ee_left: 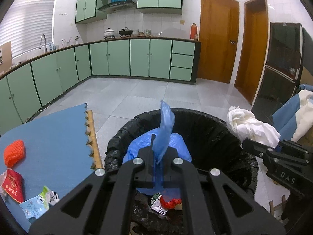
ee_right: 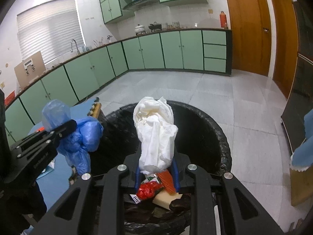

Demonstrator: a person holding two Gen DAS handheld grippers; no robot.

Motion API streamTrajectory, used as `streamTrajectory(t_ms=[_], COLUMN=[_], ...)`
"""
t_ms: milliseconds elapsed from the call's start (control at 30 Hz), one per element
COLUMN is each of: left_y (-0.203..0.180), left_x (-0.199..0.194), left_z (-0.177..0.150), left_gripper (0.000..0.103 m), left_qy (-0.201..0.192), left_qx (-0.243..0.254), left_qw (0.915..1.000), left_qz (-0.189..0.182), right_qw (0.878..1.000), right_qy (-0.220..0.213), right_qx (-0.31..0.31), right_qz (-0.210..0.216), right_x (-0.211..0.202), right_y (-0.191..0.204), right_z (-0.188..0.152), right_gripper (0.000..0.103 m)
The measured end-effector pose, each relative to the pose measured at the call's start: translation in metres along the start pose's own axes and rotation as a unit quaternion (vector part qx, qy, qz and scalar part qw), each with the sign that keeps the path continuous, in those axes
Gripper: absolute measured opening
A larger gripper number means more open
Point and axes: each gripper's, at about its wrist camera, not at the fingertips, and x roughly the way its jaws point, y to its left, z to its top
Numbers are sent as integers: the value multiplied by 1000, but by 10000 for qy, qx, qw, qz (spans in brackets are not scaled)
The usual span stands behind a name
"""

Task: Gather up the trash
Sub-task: 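Carry the tissue and blue bag over the bin and open both tools, then move both tools back over the table toward the milk carton and red cup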

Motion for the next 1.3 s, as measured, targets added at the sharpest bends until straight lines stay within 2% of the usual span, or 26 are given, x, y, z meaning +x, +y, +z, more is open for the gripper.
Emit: streamTrajectory(t_ms=[200,300,333,400,467,500,567,633,700,833,1067,1300], left_y=[-4,-11,-11,-10,-8,-7,-3,3,12,32,84,147], left_x=[17,23,22,21,17,16,10,6,-3,-23,-65,-111], left_z=[4,7,4,5,5,7,6,9,7,4,-8,-26], left_gripper=[2,8,11,29,33,36,46,56,70,77,79,79], left_qy=[52,84,86,79,22,16,-24,-54,-85,-148,-238,-317], left_qx=[46,20,10,-22,-48,-47,-72,-130,-230,-320,-570,-755], left_qw=[10000,10000,10000,10000,10000,10000,10000,9999,9996,9991,9958,9880], left_qz=[50,14,3,-16,-20,-21,9,43,115,246,680,1306], right_qw=[9999,9999,9999,9998,9996,9994,9990,9987,9984,9986,9997,9984], right_qy=[61,79,93,64,38,14,-55,-113,-113,-15,-150,-228], right_qx=[93,54,52,59,69,86,115,144,183,204,-13,-465], right_qz=[-18,-82,-92,-163,-260,-333,-420,-468,-520,-480,-208,245], right_x=[10,13,14,13,12,10,6,1,-3,-4,-11,-6], right_y=[-10,-11,-12,-13,-16,-16,-17,-16,-11,1,46,116], right_z=[-1,0,0,0,1,0,0,0,0,2,4,4], right_gripper=[27,33,38,47,64,69,88,97,97,97,97,97])
